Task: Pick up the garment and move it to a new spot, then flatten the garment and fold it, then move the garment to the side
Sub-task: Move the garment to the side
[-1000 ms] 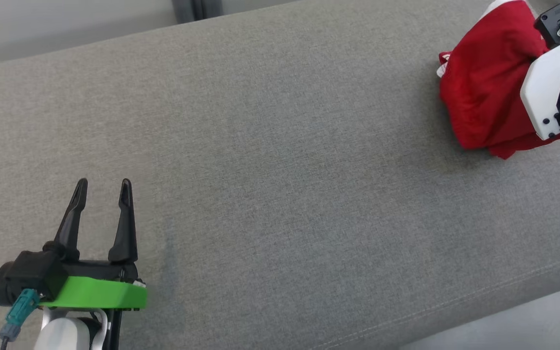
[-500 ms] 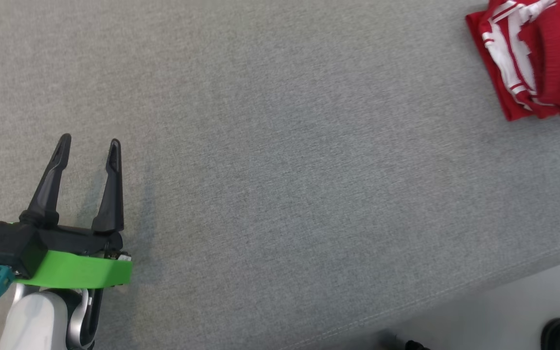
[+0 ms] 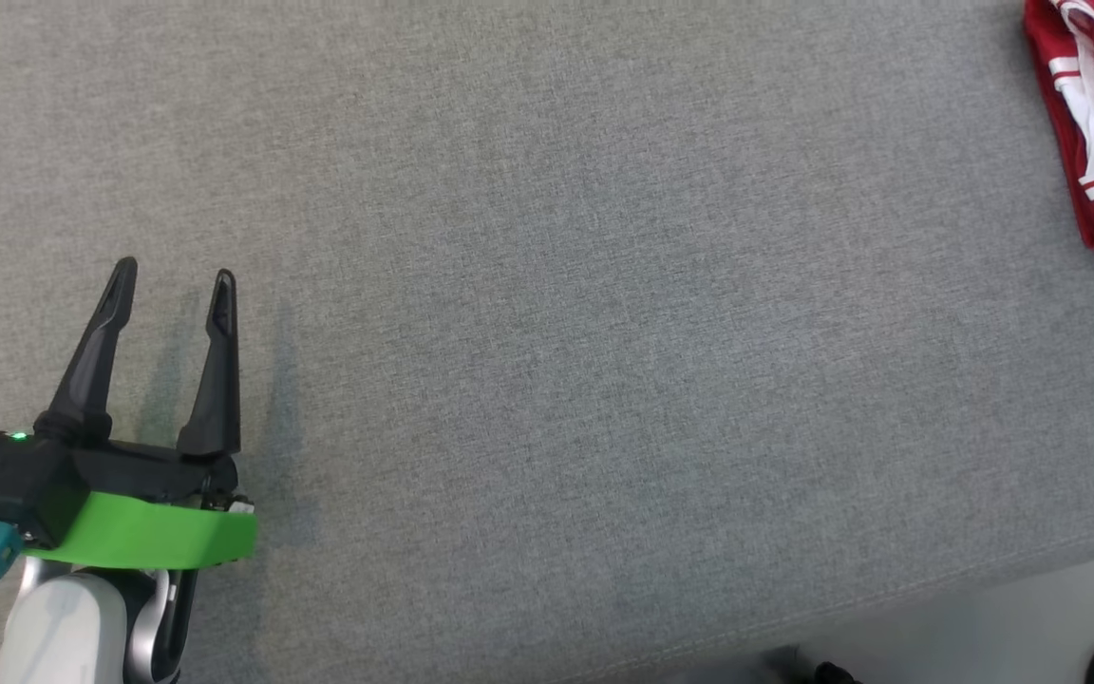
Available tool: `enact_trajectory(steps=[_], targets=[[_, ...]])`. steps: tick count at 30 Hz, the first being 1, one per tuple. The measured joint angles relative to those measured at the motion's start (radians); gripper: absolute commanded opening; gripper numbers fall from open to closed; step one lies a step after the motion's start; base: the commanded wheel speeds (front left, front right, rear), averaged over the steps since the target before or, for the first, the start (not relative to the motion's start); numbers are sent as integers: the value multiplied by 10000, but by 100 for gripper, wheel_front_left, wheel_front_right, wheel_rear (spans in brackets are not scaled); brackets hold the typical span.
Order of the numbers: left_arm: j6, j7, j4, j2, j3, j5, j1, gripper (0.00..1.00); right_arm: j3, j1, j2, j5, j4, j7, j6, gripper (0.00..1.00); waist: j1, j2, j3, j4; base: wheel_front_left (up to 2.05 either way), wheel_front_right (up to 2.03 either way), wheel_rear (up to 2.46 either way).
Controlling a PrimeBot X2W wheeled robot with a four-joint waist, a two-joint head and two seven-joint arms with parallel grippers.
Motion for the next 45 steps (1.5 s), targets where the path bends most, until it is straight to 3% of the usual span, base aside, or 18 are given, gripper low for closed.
enact_trajectory(steps=[5, 12, 22, 35, 45], targets=[[12, -142, 263, -165, -119, -67, 99, 100, -640, 318, 594, -581, -332, -470, 0, 100, 0, 0, -437, 24, 0, 0, 0], [150, -405, 938, -533, -180, -221, 370, 100, -1461, 1435, 1835, -27, -1114, -1214, 0, 100, -1, 0, -1371, 56, 0, 0, 0], [529, -652, 1638, -965, 192, -539, 1160, 100, -1057, 4190, 3045, 1569, -3850, -1977, -2, 100, -1, 0, -2876, 276, 0, 0, 0], [617, -738, 2069, -1174, 487, -564, 2174, 100, -915, 7783, 4370, 1595, -7754, -2326, -2, 100, -2, 0, -4672, 821, 0, 0, 0], [610, -748, 2464, -1354, 759, -508, 2553, 100, -961, 9193, 5227, 1313, -8201, -2284, -2, 100, -2, 0, -5300, 1287, 0, 0, 0]])
